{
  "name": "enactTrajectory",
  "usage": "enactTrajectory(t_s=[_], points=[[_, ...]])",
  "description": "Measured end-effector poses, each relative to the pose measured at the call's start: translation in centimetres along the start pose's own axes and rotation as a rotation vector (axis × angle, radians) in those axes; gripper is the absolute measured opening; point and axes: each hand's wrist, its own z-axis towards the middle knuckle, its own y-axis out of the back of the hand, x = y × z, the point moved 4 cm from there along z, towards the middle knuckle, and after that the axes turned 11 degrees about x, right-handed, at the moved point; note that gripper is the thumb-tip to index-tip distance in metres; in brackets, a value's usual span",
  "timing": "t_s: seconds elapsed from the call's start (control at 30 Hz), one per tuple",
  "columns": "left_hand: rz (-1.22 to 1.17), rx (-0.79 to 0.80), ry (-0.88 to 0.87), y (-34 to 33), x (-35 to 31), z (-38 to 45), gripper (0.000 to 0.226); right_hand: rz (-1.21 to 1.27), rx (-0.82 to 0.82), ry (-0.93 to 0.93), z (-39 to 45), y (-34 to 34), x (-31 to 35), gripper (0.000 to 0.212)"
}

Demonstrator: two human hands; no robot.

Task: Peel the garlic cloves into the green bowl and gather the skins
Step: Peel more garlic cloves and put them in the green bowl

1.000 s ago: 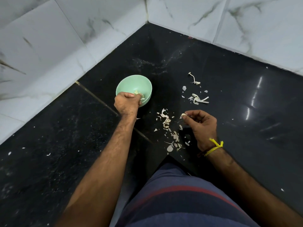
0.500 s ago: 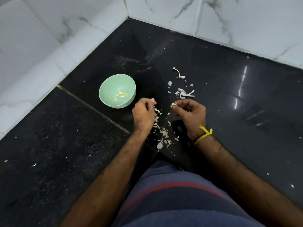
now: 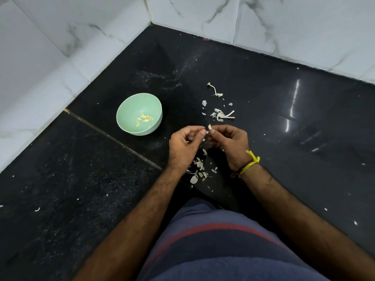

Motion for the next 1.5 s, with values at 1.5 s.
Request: enactTrajectory(t_s=[1.5], points=[[-0.169, -0.032, -0.003, -0.3, -1.7, -1.2, 0.004, 0.080, 0.151, 0.002, -1.4, -2.0, 0.0, 0.011]])
